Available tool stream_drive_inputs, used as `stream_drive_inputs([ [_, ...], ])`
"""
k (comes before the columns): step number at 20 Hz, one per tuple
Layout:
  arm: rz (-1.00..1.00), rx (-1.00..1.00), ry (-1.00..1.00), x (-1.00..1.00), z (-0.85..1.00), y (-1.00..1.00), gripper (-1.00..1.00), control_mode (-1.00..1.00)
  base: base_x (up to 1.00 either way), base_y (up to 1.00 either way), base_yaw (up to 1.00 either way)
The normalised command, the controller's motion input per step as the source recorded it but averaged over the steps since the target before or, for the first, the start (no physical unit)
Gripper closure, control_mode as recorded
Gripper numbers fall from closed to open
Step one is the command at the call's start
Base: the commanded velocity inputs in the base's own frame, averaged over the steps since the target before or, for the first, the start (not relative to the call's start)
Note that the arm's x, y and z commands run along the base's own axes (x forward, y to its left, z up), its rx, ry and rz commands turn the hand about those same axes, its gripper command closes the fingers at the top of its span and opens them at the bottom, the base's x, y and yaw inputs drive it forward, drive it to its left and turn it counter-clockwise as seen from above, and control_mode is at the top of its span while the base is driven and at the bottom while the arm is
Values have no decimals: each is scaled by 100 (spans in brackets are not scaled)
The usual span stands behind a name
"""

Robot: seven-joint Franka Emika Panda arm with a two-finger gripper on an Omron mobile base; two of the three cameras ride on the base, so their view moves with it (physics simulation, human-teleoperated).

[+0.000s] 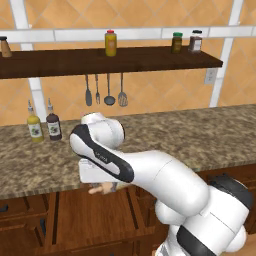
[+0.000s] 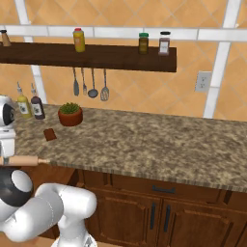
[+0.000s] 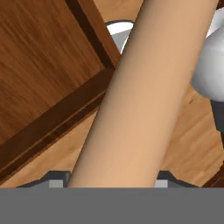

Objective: Pick the rolling pin from the drawer and place it on the counter.

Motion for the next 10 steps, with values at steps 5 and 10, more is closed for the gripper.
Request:
stream_drive_inputs([
  [5,2,-18,-20,15,34,-86,100,-100,0,0,0],
  [10,6,-11,-17,8,-12,-89,100,-100,0,0,0],
])
